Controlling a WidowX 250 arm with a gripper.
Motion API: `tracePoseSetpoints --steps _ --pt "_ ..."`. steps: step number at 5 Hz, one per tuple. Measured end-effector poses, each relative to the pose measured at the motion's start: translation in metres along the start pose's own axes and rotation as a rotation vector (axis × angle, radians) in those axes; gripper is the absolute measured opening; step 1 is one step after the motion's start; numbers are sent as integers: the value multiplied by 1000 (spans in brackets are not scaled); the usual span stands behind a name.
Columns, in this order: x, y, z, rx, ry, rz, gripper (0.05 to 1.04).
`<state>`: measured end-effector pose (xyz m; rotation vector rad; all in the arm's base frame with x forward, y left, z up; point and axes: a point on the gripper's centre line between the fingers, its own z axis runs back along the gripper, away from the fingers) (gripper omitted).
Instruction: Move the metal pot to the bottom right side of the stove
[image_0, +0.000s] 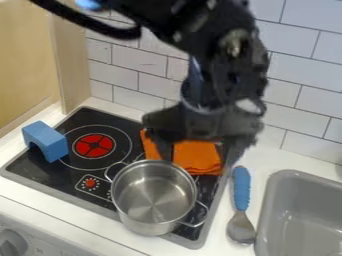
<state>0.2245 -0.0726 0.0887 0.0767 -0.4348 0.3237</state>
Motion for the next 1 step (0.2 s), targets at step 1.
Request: tracePoseSetpoints --steps 1 --pt "1 0 1 -4 -5 1 1000"
